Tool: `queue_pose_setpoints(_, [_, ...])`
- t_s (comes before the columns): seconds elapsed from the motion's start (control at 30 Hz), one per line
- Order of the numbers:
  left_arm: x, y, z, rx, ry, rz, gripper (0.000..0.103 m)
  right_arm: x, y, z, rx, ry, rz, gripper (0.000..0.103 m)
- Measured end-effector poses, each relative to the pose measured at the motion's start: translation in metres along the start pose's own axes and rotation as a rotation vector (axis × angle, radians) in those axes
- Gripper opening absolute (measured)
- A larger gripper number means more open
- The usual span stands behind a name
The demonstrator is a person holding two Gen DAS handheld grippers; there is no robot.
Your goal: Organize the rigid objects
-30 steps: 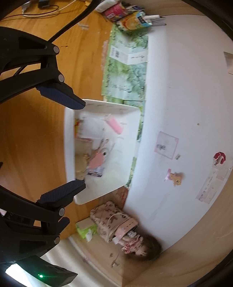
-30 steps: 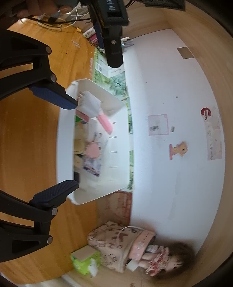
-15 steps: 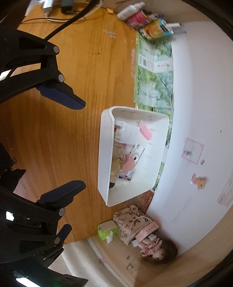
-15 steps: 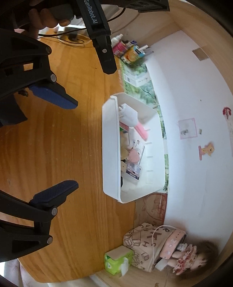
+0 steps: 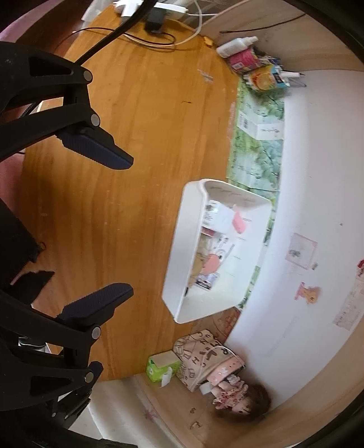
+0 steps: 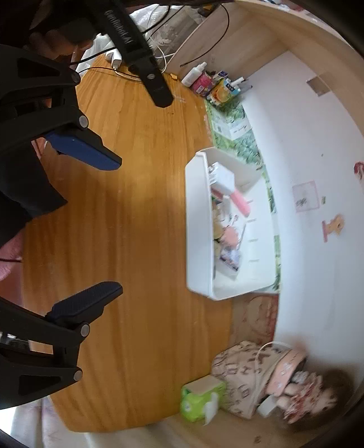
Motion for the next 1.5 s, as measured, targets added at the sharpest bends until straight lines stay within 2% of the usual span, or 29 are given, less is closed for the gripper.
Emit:
queue_pose_setpoints(0.17, [0.001,-0.005,0.008,-0.030,0.020,0.040,0.086,0.003,-0.002,0.013,0.039,0.016,0.011,0.087])
queue_pose_setpoints(0.23, [-0.001,-0.005,0.013,-0.042,0.032,0.056,0.092,-0.001,-0.003,0.020,0.052,0.025,0.022,0.090])
queue_pose_setpoints(0.3, [-0.002,-0.005,0.018,-0.055,0.049,0.070,0.100,-0.005,-0.005,0.023,0.059,0.023,0.039,0.103])
queue_pose_setpoints(0.47, [-0.004,-0.009,0.039,-0.122,0.181,0.146,0.102,-0.010,-0.006,0.019,0.059,-0.013,0.066,0.103])
queue_pose_setpoints(0.67, [-0.015,-0.003,0.033,-0.129,0.144,0.152,0.102,-0.026,-0.007,0.025,0.097,-0.023,0.103,0.103])
queue_pose_setpoints(0.9, [-0.028,0.006,0.038,-0.142,0.154,0.169,0.102,-0.041,0.004,0.023,0.108,-0.047,0.097,0.103])
queue_pose_setpoints(1.5, [-0.032,0.014,0.044,-0.125,0.174,0.159,0.102,-0.039,0.016,0.025,0.104,-0.045,0.045,0.103])
Point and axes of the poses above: each gripper's, at about its wrist camera, not at the fingertips, and y roughly the way its jaws point, z to its right, x to its underside, the point moved 5 cm from there along y, roughly the way its jaws point, and after that the axes turned 2 degrees about y, right-handed, at the moved point
